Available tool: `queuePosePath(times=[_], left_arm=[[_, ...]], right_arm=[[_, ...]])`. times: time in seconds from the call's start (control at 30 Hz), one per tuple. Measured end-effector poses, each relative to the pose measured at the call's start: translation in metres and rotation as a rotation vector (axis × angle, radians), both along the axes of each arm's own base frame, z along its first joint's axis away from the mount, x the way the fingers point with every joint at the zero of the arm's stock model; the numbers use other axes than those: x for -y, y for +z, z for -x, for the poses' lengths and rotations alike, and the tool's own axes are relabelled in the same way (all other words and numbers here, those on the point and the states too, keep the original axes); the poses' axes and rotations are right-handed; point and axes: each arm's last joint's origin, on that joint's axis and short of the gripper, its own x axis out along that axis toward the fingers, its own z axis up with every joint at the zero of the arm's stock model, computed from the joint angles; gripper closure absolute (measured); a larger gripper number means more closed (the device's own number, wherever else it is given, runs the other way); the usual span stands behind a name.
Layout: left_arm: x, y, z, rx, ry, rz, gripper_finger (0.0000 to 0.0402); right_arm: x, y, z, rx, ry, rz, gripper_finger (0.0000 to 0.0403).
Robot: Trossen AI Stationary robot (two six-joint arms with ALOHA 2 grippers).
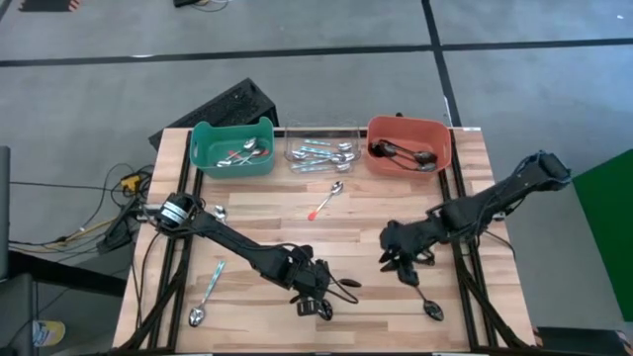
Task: Sort silverware by color (type)
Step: Put the black spoon into the orange bin
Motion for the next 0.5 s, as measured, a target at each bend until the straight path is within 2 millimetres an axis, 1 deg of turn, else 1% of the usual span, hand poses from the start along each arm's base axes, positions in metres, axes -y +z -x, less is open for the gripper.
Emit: queuePosePath(times=[0.27,0.43,0.5], left_arm=[[0.000,0.000,0.000,-0.003,-0.001,0.001,0.0402],[0.000,0.000,0.000,-0.004,-0.001,0.001,0.0402],[0.000,0.000,0.000,-0.003,0.000,0.000,0.0402]], right_arm=[[-0.020,-0.030,-0.014,-0.105,0.037,0.039,0.0262],[-0.032,-0.040,-0.023,-0.156,-0.046,-0.076,0.0262],[-0.038,-0.043,-0.024,-0.156,-0.032,-0.097,0.0262]])
